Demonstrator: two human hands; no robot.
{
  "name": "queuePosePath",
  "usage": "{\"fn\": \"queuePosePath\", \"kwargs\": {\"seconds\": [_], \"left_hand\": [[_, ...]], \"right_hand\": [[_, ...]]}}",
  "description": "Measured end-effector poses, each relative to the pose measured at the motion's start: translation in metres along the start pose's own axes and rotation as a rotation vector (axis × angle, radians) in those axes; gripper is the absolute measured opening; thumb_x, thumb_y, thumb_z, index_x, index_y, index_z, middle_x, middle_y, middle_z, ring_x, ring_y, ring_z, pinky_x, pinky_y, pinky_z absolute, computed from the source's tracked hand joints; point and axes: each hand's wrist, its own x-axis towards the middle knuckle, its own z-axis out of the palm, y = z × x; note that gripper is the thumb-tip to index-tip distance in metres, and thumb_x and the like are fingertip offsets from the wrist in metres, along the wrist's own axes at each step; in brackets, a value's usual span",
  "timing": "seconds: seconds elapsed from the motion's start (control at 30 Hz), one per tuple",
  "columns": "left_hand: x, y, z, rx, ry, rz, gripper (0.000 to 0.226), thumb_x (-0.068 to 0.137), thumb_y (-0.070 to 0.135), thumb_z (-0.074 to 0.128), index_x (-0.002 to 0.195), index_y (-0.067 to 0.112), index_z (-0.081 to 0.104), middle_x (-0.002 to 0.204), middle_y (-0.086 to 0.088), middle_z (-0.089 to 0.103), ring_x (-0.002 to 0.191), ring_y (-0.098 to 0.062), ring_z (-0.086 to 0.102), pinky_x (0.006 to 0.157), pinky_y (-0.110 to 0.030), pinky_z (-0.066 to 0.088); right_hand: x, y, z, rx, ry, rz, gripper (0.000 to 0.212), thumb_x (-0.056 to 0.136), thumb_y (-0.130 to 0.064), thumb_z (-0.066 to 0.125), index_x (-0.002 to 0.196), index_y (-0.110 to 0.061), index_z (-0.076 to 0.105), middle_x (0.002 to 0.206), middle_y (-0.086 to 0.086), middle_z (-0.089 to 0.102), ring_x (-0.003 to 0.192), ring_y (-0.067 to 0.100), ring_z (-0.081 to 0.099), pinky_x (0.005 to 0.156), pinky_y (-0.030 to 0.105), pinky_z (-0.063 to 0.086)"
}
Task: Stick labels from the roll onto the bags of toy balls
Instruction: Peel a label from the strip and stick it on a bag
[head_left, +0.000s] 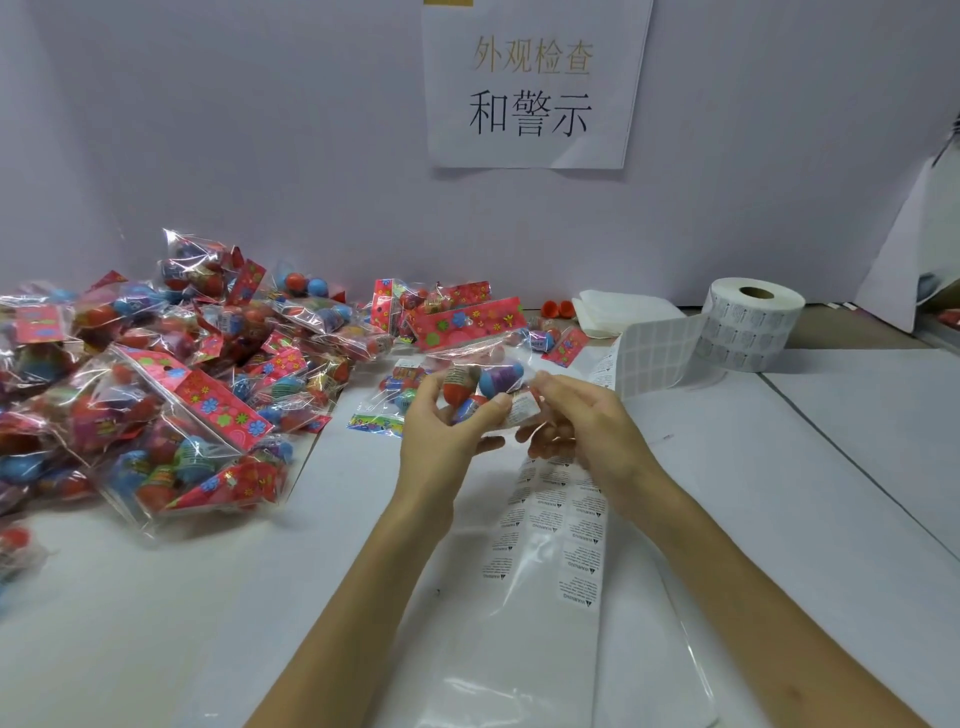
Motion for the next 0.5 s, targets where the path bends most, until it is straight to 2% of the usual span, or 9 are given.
{"fn": "queuePosePath", "kwargs": {"seconds": [0.1, 0.2, 0.27, 0.37, 0.5], "left_hand": [[-0.0002, 0.0006, -0.0008, -0.016, -0.035, -0.007, 0.045, 0.086, 0.009, 0.08, 0.127, 0.011, 0.061, 0.113, -0.011, 0.074, 0.1, -0.027, 0.074, 0.077, -0.03, 0.061], [0.0001, -0.0003, -0.0032, -0.162, -0.094, -0.094, 0.045, 0.089, 0.004, 0.074, 0.131, 0.003, 0.059, 0.108, -0.013, 0.074, 0.094, -0.024, 0.07, 0.087, -0.034, 0.058], [0.0006, -0.0011, -0.0034, -0.255, -0.12, -0.139, 0.045, 0.091, 0.003, 0.071, 0.134, -0.002, 0.057, 0.109, -0.014, 0.07, 0.096, -0.023, 0.066, 0.092, -0.033, 0.056], [0.0008, 0.0007, -0.0034, -0.39, -0.128, -0.196, 0.049, 0.089, 0.006, 0.071, 0.135, -0.003, 0.057, 0.113, -0.013, 0.071, 0.099, -0.019, 0.067, 0.09, -0.025, 0.058], [-0.0002, 0.0008, -0.0053, -0.457, -0.141, -0.262, 0.051, 0.09, 0.018, 0.069, 0.135, -0.004, 0.059, 0.113, -0.011, 0.073, 0.095, -0.011, 0.072, 0.082, -0.018, 0.058]], "right_hand": [[0.0002, 0.0015, 0.0004, -0.077, 0.021, -0.053, 0.021, 0.094, -0.033, 0.069, 0.108, -0.017, 0.072, 0.077, 0.011, 0.074, 0.065, 0.02, 0.07, 0.062, 0.023, 0.055], [0.0004, 0.0006, 0.0, -0.084, 0.017, -0.105, 0.023, 0.093, -0.027, 0.072, 0.114, -0.017, 0.07, 0.084, 0.012, 0.075, 0.075, 0.03, 0.073, 0.068, 0.028, 0.059], [-0.0006, -0.0009, -0.0006, -0.083, -0.001, -0.132, 0.027, 0.09, -0.027, 0.072, 0.117, -0.02, 0.07, 0.088, 0.009, 0.075, 0.076, 0.028, 0.073, 0.07, 0.03, 0.061], [-0.0006, -0.0012, -0.0018, -0.091, -0.021, -0.152, 0.038, 0.091, -0.022, 0.073, 0.128, -0.015, 0.066, 0.087, 0.003, 0.075, 0.071, 0.022, 0.072, 0.073, 0.033, 0.062], [-0.001, 0.0002, 0.0005, -0.083, -0.032, -0.155, 0.036, 0.094, -0.009, 0.07, 0.129, -0.009, 0.064, 0.081, -0.003, 0.071, 0.066, 0.021, 0.07, 0.072, 0.032, 0.06]]}}
